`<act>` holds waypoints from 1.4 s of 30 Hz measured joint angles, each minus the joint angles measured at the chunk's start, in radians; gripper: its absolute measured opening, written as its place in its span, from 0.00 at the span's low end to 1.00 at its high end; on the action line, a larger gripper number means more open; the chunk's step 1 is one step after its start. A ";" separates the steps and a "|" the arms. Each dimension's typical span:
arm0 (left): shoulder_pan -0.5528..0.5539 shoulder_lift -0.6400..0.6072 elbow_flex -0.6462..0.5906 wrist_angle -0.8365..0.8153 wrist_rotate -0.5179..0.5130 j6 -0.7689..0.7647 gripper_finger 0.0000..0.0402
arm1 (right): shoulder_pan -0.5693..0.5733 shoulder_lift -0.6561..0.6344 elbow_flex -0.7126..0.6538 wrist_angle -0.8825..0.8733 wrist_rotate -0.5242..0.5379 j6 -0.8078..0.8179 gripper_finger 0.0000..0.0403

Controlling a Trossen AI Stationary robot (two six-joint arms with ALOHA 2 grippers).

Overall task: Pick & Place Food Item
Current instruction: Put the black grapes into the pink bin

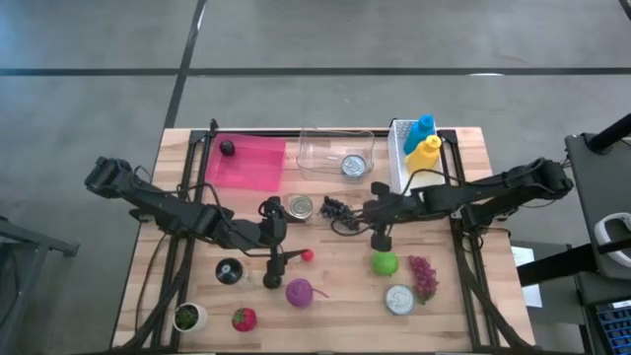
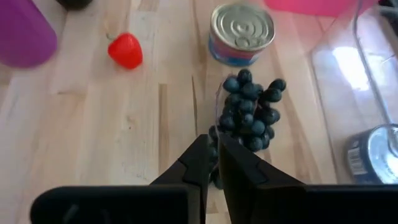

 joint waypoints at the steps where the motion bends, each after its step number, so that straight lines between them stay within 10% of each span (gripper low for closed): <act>1: 0.000 0.000 0.000 0.000 0.000 0.000 0.90 | 0.000 0.013 0.000 0.000 0.000 0.000 0.08; 23: 0.000 0.000 0.000 -0.001 0.000 -0.003 0.89 | -0.147 0.282 0.004 0.128 -0.021 0.004 0.39; 42: 0.000 0.000 -0.013 0.023 0.000 0.000 0.87 | -0.167 0.361 0.009 0.203 -0.093 0.008 0.26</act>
